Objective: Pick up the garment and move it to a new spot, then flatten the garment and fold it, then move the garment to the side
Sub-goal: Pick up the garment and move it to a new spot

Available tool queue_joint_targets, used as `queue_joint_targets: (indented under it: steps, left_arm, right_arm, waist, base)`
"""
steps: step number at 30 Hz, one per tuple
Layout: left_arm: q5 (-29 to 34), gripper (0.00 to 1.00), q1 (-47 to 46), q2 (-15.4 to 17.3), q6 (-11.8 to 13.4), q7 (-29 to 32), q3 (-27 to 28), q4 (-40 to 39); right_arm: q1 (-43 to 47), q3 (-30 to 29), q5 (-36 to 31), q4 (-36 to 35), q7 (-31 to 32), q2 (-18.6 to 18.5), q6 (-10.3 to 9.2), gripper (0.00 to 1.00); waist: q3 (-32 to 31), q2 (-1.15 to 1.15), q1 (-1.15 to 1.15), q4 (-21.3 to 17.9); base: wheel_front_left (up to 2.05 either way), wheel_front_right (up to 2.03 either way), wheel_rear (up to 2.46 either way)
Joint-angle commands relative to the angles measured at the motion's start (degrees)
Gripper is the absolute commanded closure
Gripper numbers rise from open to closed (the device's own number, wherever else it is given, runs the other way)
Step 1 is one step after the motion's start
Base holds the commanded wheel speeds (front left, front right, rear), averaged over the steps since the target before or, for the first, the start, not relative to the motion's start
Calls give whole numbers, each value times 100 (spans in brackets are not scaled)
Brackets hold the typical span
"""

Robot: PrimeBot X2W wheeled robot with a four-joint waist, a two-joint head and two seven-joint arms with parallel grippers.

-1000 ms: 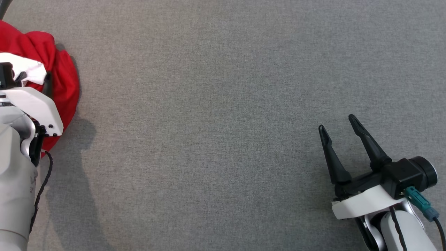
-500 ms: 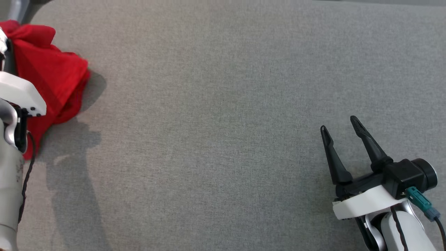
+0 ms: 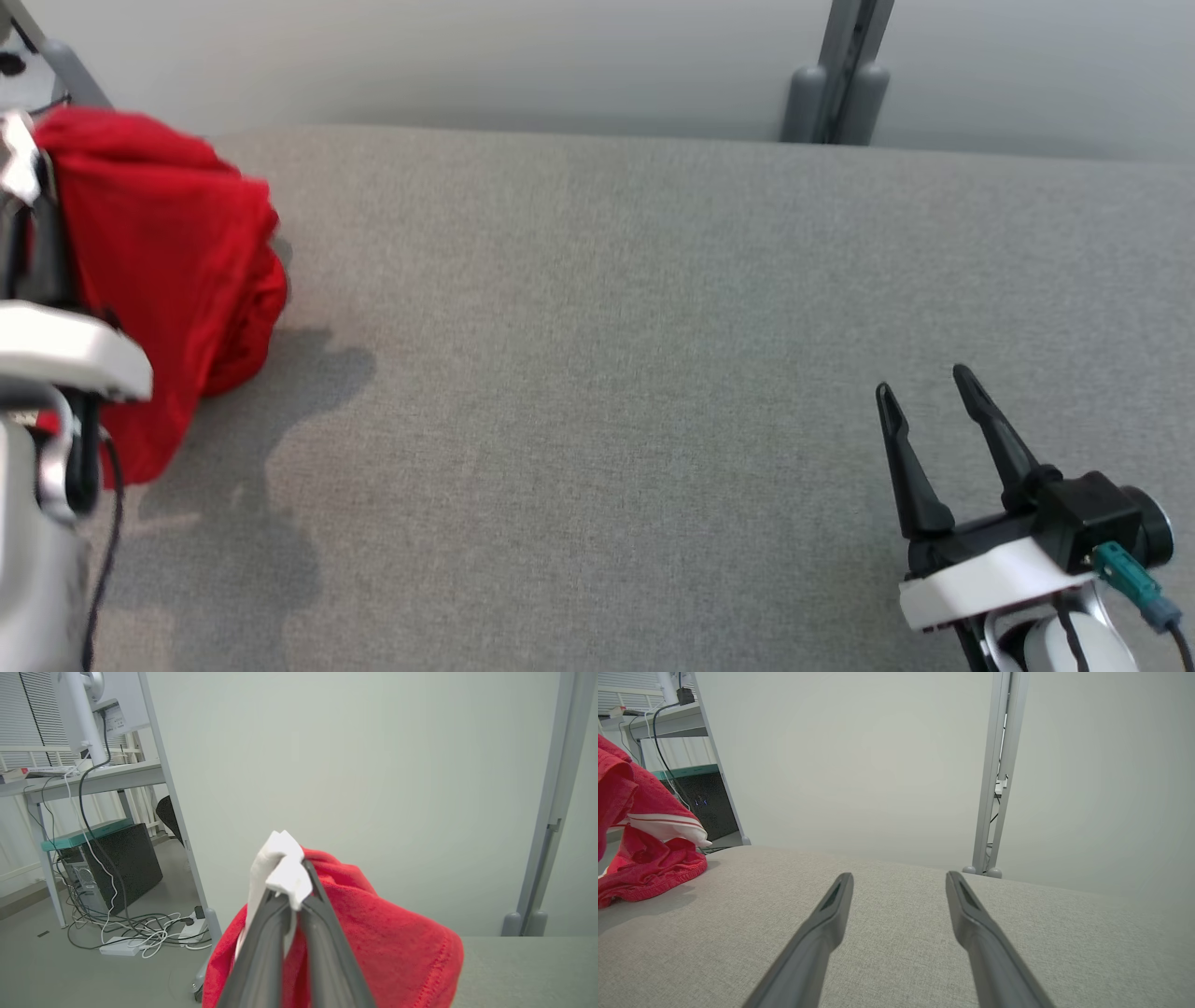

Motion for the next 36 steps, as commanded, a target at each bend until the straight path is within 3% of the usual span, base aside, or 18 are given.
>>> queue_joint_targets:
  steps: [1, 9, 16, 24, 26, 31, 36]
  left_arm:
    - [-19, 100, 429, -16, 125, 91, 27, -408]
    - [6, 100, 2789, -349, 777, 797, -42, -2832]
    - [72, 100, 3591, -587, 969, 1103, -369, -3876]
    - [56, 100, 2916, -927, 594, 1179, -1087, -3816]
    - [127, 100, 2406, -1048, 361, 1222, -1434, -3540]
    - [247, 100, 1663, -1306, 69, 1232, -1929, -3029]
    - [337, 100, 1129, -1495, -187, 1367, -2386, -2314]
  right_arm:
    - [125, -10, 23, 38, -51, 9, 1, 0]
    - [508, -11, 125, 139, -72, 74, 1, 0]
    - [645, -43, 186, 101, -84, 88, 2, 0]
    - [354, -35, 219, -33, -90, 85, 1, 0]
    - [221, -57, 262, -44, -88, 89, 1, 0]
    - [47, -96, 376, -23, -94, 90, 2, 0]
    - [16, -253, 540, -133, -94, 93, 2, 0]
  waist:
    - [-326, 0, 0, -113]
    - [-785, 0, 0, -396]
    - [-838, 0, 0, -653]
    - [-377, 0, 0, -1275]
    - [-150, 0, 0, -1586]
    - [182, 0, 0, -2123]
    - [526, 0, 0, -2432]
  base:
    - [0, 0, 0]
    - [0, 0, 0]
    - [0, 0, 0]
    - [0, 0, 0]
    - [0, 0, 0]
    - [0, 0, 0]
    - [0, 0, 0]
